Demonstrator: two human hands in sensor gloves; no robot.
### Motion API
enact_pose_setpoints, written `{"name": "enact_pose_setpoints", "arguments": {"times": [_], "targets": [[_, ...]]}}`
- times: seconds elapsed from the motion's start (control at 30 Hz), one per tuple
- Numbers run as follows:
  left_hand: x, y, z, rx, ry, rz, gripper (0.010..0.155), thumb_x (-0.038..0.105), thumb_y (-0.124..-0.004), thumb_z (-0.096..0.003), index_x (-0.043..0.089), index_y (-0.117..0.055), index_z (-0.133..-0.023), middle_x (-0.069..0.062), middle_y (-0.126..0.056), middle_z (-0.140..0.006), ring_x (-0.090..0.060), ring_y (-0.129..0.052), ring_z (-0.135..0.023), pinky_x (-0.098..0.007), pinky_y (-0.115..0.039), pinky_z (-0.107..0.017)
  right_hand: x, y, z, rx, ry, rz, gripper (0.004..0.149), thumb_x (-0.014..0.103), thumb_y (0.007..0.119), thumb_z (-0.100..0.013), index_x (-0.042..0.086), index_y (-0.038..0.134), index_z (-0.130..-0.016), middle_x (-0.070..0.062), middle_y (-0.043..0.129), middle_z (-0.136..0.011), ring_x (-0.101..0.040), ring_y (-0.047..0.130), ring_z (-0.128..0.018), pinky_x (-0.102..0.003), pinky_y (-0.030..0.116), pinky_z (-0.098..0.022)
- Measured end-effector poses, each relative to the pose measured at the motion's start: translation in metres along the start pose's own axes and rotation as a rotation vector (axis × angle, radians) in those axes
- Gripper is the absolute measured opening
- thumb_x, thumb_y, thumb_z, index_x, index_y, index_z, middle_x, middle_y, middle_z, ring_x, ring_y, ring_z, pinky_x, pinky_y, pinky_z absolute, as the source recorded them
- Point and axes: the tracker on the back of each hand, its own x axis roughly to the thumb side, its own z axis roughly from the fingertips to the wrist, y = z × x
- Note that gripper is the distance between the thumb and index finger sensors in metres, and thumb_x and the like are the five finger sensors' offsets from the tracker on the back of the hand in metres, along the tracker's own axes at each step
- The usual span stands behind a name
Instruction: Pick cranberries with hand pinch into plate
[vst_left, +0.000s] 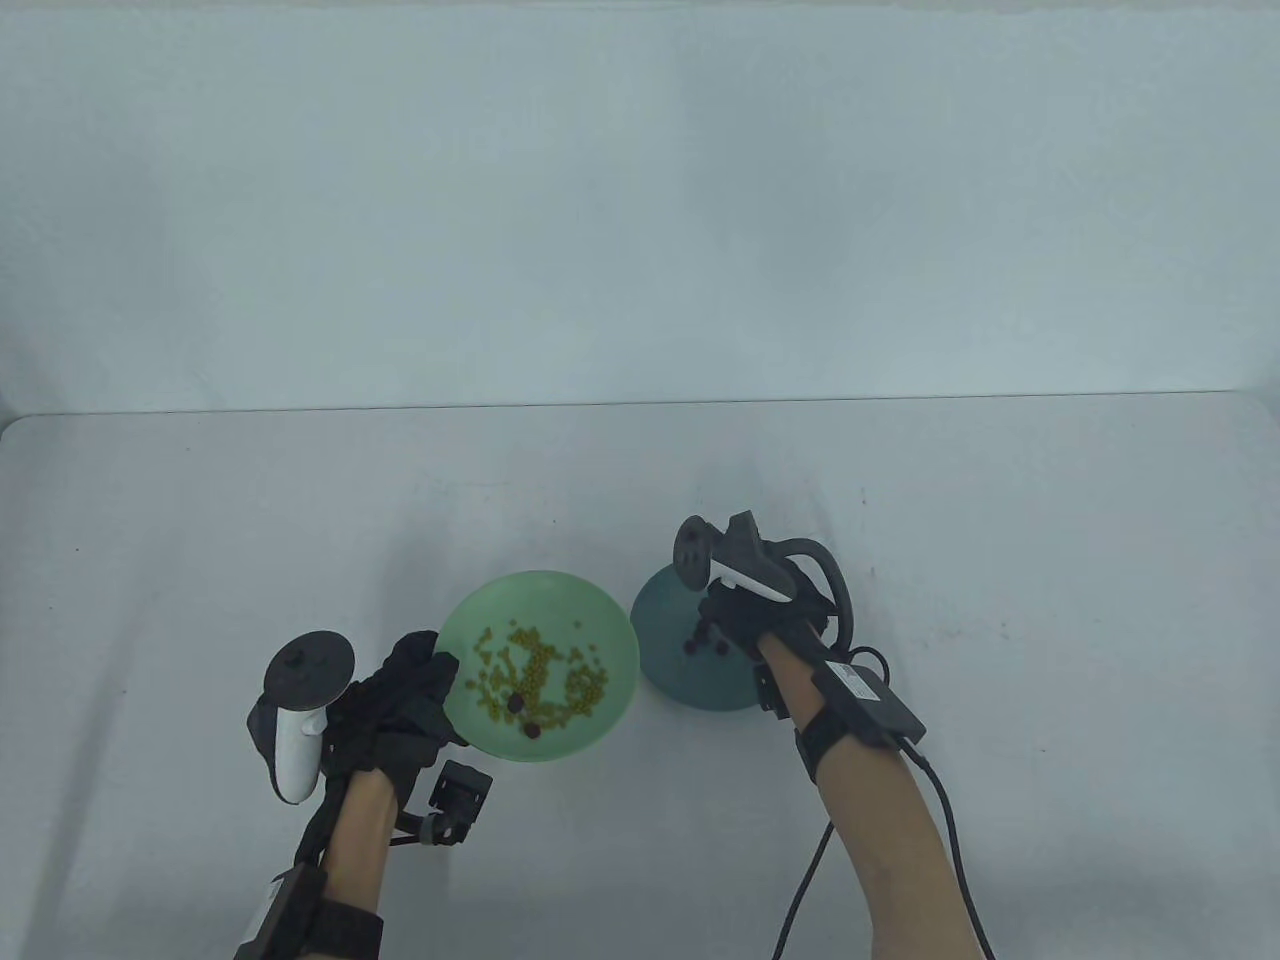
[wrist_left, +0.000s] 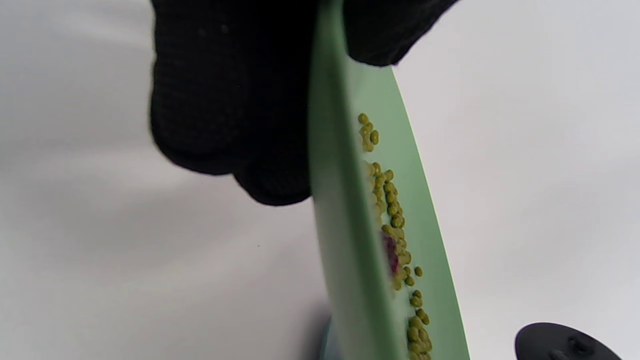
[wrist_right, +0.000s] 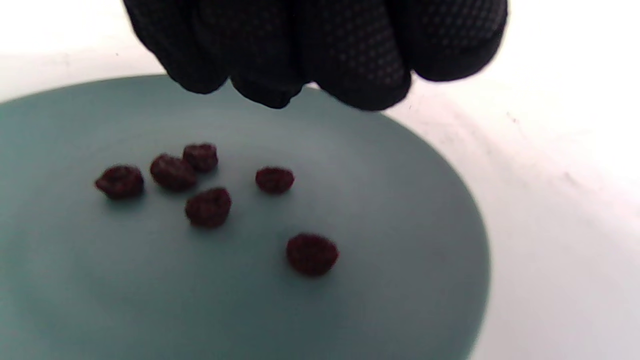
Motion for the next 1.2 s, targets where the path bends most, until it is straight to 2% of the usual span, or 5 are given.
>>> {"name": "enact_pose_setpoints", "arguments": {"times": [0.33,0.63,0.9,1.2], "targets": [[0.000,-0.001,0.000,-0.001,0.002,-0.003,0.052,0.022,-0.067,-0.0591,-0.001,-0.054,-0.104,-0.018,-0.084,-0.083,-0.025,-0.109,-0.050,-0.032,-0.097,-0.037,0.002,-0.060,0.035,-0.122,-0.059,0.038,0.047,0.049,0.077,-0.052,0.019,0.084,-0.088,0.013,0.091,-0.044,-0.007,0.095,-0.038,-0.034,0.087,-0.038],[0.000,-0.003,0.000,-0.005,-0.007,-0.005,0.052,0.022,-0.067,-0.0591,-0.001,-0.054,-0.104,-0.018,-0.084,-0.082,-0.025,-0.109,-0.050,-0.032,-0.097,-0.037,0.036,-0.100,0.073,-0.245,-0.209,0.077,0.047,0.049,0.077,-0.052,0.020,0.085,-0.088,0.014,0.091,-0.044,-0.006,0.095,-0.037,-0.034,0.087,-0.038],[0.000,-0.004,0.000,-0.004,-0.003,-0.009,0.052,0.022,-0.067,-0.0590,-0.001,-0.054,-0.104,-0.018,-0.084,-0.082,-0.025,-0.109,-0.050,-0.032,-0.097,-0.037,0.083,-0.105,0.096,-0.279,-0.373,0.092,0.048,0.050,0.076,-0.052,0.019,0.084,-0.089,0.014,0.091,-0.044,-0.006,0.096,-0.038,-0.034,0.087,-0.038],[0.000,-0.004,0.000,-0.004,0.001,-0.012,0.052,0.022,-0.067,-0.0591,-0.001,-0.054,-0.104,-0.018,-0.084,-0.082,-0.025,-0.109,-0.050,-0.031,-0.097,-0.037,0.133,-0.089,0.111,-0.258,-0.530,0.105,0.049,0.050,0.076,-0.051,0.020,0.084,-0.089,0.014,0.091,-0.044,-0.006,0.096,-0.038,-0.034,0.087,-0.038]]}}
